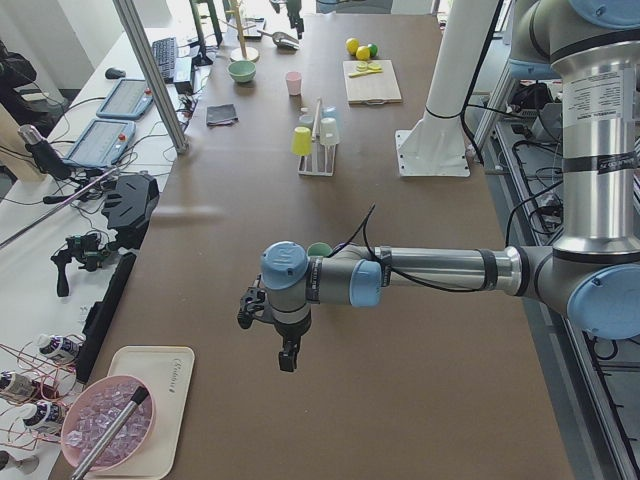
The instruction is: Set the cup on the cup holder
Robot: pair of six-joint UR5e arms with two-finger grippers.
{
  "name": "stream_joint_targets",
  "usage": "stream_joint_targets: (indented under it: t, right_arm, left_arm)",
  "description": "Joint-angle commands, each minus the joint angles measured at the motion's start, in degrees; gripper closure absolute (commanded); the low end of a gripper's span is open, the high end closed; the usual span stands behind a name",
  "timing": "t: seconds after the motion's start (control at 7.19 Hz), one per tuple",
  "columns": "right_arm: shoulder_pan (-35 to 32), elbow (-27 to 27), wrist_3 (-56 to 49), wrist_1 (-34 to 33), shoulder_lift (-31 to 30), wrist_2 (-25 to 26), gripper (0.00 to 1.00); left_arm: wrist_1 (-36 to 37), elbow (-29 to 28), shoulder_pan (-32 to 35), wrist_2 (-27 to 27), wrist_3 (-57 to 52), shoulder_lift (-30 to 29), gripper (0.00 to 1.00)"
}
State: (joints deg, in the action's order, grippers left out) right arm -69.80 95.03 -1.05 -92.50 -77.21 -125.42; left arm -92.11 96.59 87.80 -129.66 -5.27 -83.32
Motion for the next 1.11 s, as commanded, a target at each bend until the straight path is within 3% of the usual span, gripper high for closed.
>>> stream_joint_targets:
  t: [0.0, 0.28, 0.42, 0.56, 0.83, 0.97]
  right_arm:
    - [2.0, -2.2, 0.0, -0.4, 3.8, 1.0, 0.0]
    - [2.6, -1.7, -0.5, -1.6, 4.4, 0.3, 0.0]
    - [2.0, -1.1, -5.4, -7.6, 7.2, 0.3, 0.0]
    - [3.8, -1.0, -9.2, -15.4, 11.3, 4.1, 0.0]
    - [11.3, -1.9, -9.1, -18.4, 15.8, 14.7, 0.0]
    - [11.8, -2.2, -9.2, -18.9, 16.6, 14.5, 0.0]
  left_arm:
    - [0.0, 0.0, 0.0, 0.0, 0.0, 0.0, 0.02]
    - [0.0, 0.0, 0.0, 0.0, 0.0, 0.0, 0.02]
    - [0.0, 0.1, 0.0, -0.1, 0.0, 0.0, 0.02]
    - [0.0, 0.0, 0.0, -0.1, -0.1, 0.0, 0.02]
    - [0.0, 0.0, 0.0, -0.1, -0.1, 0.0, 0.02]
    - [0.0, 0.1, 0.0, -0.1, 0.0, 0.0, 0.02]
